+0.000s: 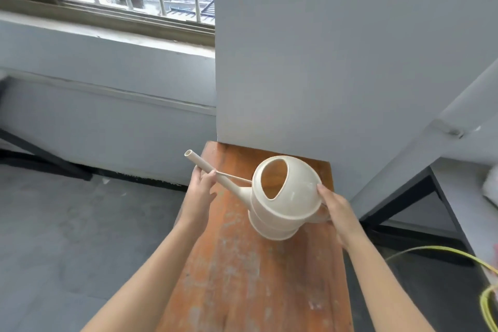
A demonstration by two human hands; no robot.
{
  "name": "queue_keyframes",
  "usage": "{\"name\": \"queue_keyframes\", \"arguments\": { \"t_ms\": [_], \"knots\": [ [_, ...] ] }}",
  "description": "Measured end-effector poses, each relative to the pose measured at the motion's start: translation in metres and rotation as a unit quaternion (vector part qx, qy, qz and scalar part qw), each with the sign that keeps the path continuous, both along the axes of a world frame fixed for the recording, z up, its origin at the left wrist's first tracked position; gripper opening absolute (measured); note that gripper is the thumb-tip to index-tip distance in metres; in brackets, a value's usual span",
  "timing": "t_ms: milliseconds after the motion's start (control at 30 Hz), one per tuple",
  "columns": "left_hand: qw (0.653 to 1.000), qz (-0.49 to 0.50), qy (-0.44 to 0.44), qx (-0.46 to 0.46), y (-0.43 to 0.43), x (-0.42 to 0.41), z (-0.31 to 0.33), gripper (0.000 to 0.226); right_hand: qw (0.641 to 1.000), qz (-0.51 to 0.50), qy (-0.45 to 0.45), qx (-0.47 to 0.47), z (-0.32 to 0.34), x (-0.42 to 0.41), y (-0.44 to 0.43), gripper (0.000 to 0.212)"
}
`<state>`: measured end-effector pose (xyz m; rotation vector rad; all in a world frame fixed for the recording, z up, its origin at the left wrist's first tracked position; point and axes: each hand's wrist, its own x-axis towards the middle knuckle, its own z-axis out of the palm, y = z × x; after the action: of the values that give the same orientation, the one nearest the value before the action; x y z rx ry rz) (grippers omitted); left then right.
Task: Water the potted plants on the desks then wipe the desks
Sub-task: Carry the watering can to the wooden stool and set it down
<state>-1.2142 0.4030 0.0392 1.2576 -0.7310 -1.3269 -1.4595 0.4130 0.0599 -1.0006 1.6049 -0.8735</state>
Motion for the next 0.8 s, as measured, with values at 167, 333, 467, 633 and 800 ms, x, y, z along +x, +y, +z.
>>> {"name": "queue_keyframes", "arguments": {
  "t_ms": [167, 333, 467, 633, 800],
  "knots": [
    [0.999, -0.030, 0.003, 0.038, -0.057, -0.010, -0.002, 0.022, 1.000, -0.010, 0.002, -0.025, -0.004, -0.015, -0.066, 0.040],
    [0.997, 0.000, 0.065, 0.043, -0.092, -0.022, -0.004, 0.015, 0.999, -0.004, 0.013, -0.038, -0.016, -0.024, -0.111, 0.033],
    [0.996, 0.014, 0.066, 0.054, -0.106, -0.025, -0.010, 0.014, 1.000, -0.007, 0.006, -0.025, -0.031, -0.027, -0.126, 0.037],
    [0.996, 0.016, 0.061, 0.057, -0.110, -0.024, -0.019, 0.016, 1.000, -0.005, -0.004, -0.020, -0.044, -0.028, -0.132, 0.041],
    [0.997, 0.009, 0.038, 0.061, -0.113, -0.024, -0.020, 0.016, 1.000, -0.019, 0.004, -0.023, -0.047, -0.030, -0.136, 0.044]
  ]
}}
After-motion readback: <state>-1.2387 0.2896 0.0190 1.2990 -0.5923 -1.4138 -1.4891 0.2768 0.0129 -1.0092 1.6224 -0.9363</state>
